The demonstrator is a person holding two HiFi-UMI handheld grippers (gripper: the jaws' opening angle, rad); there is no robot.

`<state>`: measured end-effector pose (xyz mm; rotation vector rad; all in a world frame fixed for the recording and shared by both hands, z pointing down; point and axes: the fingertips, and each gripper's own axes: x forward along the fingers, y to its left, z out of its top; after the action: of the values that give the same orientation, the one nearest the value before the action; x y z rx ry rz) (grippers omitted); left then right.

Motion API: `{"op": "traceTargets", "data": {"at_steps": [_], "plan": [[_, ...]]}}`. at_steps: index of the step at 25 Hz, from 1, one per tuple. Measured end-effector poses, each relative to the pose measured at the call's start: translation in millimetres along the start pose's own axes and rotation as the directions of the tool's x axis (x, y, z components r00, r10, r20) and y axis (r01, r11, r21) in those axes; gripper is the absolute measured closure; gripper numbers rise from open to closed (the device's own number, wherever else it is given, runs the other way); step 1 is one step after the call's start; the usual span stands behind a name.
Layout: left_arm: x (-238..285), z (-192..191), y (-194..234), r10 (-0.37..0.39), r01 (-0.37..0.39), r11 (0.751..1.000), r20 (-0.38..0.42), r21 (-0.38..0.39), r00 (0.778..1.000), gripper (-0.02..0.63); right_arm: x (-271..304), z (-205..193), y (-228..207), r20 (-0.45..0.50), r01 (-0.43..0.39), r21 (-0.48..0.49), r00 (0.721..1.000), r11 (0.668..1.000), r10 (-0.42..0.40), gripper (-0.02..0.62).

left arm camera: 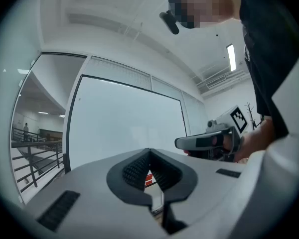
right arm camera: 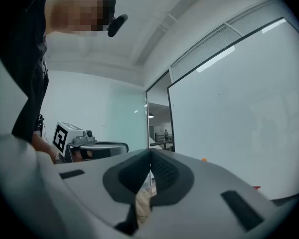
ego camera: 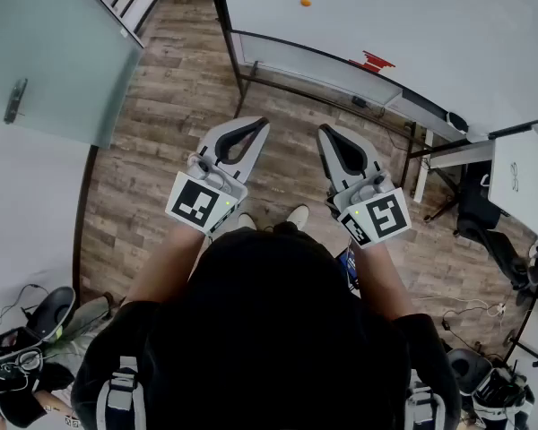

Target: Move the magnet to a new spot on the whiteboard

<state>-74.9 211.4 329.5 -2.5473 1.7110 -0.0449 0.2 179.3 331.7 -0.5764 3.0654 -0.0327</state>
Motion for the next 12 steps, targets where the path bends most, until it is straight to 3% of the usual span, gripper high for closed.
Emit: {"op": "traceTargets", "data": {"at_steps": [12], "plan": [[-11.2, -4.7, -7.9, 0.000, -0.001, 1.000, -0.031, -0.029, 1.000, 0.604, -11.4, 2.3, 14.6, 0.021, -0.007, 0.000, 1.000, 1.000, 0.007, 0.592]]}}
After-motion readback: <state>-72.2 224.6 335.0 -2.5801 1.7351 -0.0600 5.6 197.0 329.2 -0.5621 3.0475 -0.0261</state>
